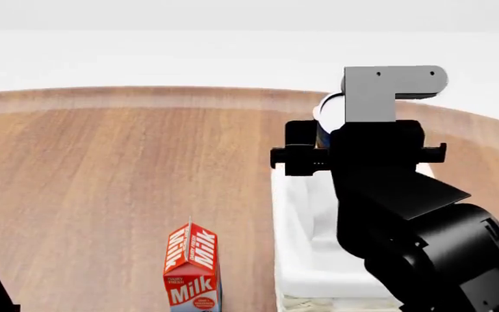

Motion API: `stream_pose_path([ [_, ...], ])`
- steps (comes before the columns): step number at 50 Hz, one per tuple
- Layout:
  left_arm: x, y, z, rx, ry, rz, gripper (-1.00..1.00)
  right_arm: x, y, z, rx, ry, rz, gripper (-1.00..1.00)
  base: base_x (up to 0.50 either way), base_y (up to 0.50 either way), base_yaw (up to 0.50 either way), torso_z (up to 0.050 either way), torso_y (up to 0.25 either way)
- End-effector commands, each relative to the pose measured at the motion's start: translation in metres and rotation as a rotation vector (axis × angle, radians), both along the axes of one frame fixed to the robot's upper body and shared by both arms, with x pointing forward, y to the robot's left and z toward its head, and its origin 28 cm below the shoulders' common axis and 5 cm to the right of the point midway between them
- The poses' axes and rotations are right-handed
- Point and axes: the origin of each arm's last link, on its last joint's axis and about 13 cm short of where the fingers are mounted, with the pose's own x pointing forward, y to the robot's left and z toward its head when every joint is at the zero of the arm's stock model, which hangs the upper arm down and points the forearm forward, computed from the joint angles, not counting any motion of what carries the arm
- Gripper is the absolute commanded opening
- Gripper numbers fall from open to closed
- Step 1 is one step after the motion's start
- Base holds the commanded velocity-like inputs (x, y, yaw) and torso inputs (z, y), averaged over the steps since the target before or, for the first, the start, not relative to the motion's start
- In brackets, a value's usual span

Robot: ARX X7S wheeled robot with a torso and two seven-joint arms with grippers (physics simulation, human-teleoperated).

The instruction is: Pick up the alphabet soup and the tomato sauce, and put them in the basket.

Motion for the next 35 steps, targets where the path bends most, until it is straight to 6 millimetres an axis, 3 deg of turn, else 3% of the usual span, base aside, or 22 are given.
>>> stream_pose_path([
  [1,0.001,-0.001,-0.002,-0.001,0.002,-0.003,1.0,0.005,-0.008,-0.011,-0.008,0.008,-0.053,-1.0,0.0,0.0,0.0,0.0,0.0],
  [35,0.0,0.001,-0.007,-0.001,0.014,0.003,1.0,0.005,-0.018,-0.053,-0.02,0.102,-0.117,-1.0,0.0,0.0,0.0,0.0,0.001],
])
